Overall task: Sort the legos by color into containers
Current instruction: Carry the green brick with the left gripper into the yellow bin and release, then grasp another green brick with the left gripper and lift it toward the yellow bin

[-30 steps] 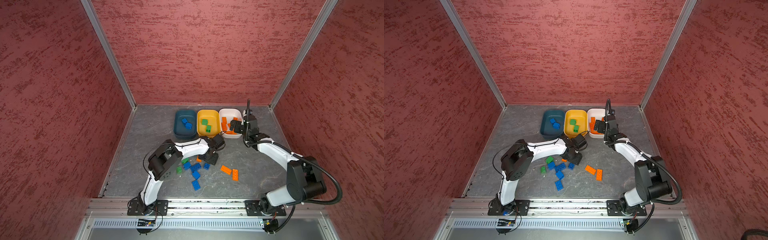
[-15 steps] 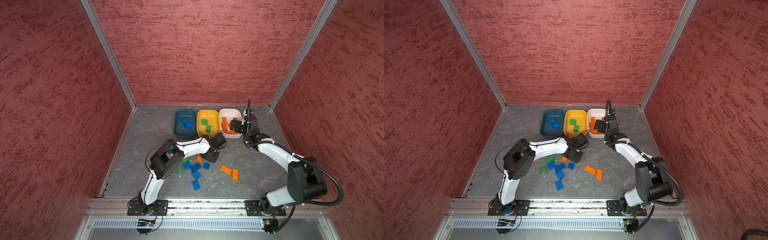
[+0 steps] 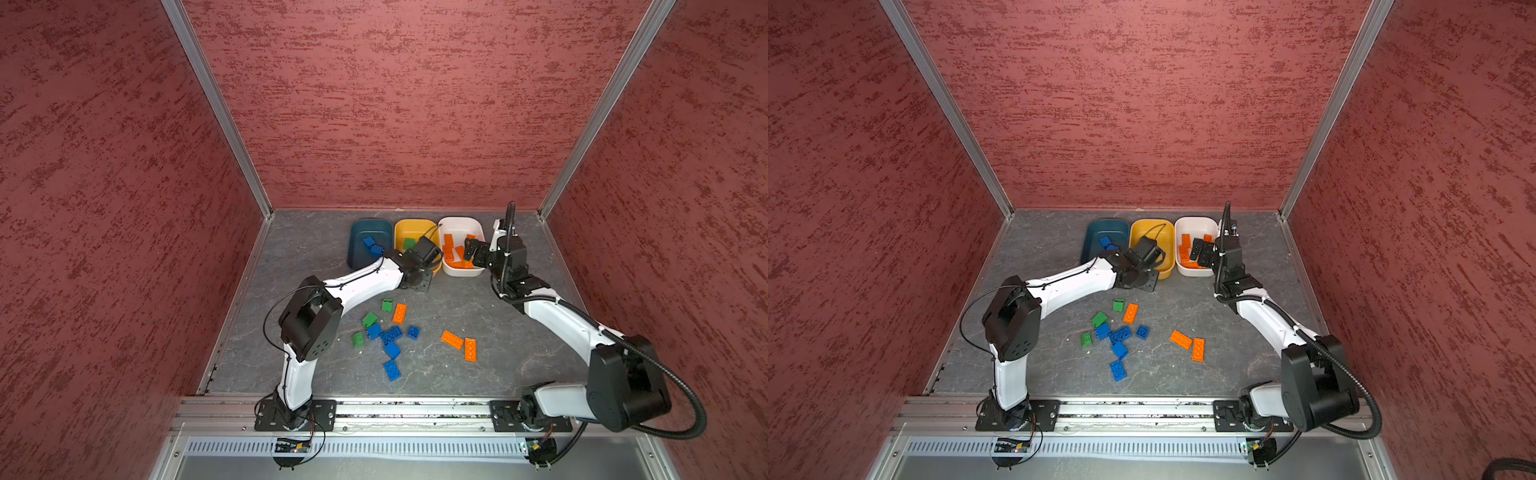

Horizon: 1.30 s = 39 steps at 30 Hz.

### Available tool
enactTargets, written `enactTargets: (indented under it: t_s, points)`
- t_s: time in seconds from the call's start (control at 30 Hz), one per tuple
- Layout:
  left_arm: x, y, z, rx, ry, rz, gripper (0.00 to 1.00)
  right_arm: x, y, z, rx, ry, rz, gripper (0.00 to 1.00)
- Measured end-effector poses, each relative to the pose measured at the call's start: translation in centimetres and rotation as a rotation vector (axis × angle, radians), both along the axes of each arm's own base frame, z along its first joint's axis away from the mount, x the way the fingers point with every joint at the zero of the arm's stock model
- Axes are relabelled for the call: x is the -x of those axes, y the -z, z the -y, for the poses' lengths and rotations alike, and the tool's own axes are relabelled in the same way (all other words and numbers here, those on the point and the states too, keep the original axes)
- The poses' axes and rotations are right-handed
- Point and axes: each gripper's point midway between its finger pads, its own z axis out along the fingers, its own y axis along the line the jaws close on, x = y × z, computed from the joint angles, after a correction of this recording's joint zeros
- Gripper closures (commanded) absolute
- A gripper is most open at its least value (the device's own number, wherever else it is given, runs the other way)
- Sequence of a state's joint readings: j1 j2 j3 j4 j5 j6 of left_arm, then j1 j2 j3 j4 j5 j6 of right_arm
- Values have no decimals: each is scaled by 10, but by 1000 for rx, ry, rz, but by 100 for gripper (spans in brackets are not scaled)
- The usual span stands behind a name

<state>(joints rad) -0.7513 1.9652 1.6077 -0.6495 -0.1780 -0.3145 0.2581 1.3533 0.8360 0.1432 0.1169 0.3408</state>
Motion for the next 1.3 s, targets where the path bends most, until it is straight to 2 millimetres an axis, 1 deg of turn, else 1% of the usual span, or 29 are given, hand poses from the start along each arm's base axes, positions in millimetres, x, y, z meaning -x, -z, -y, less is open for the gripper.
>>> enactTargets:
  t_s: [0.07,0.13,0.17,0.23,0.37,0.47,0.53,0.63,0.73,0.77,0.83,0.93,1.0,1.07,1.23,1.3]
  points:
    - [-29,-12,-8,20,-47,48,68,0,-4,0,-5,0,15,1]
    - [-54,-18,-11,32,-83,86,68,0,-7,2,-11,11,25,1]
    - [-65,-18,-9,39,-94,100,68,1,-7,3,-16,20,29,1]
    - [-81,-11,-7,42,-108,108,68,4,-6,7,-28,44,27,1]
    - [-99,16,-3,28,-120,86,66,14,-1,14,-65,89,18,1]
    - [-106,34,-1,19,-122,59,65,20,-3,16,-71,89,27,1]
    - [-109,41,-1,14,-123,45,62,21,-5,16,-72,86,30,1]
    - [-115,40,-1,17,-133,46,54,23,0,16,-67,84,11,1]
    - [-118,34,-1,34,-149,44,45,25,7,16,-61,85,-16,1]
    - [-118,31,0,45,-150,43,41,25,9,16,-61,86,-24,1]
    - [-116,29,1,59,-147,39,31,25,12,15,-62,77,-32,1]
    - [-106,23,-1,67,-144,35,16,24,17,9,-68,50,-49,1]
    - [-100,13,-1,71,-140,46,7,23,20,3,-74,21,-63,1]
    - [-93,-1,-1,76,-133,69,1,22,23,-3,-84,-10,-74,1]
    - [-67,-31,-5,78,-115,127,1,24,31,-24,-110,-107,-107,1]
    - [-56,-37,-9,70,-108,146,0,25,34,-36,-116,-151,-117,1]
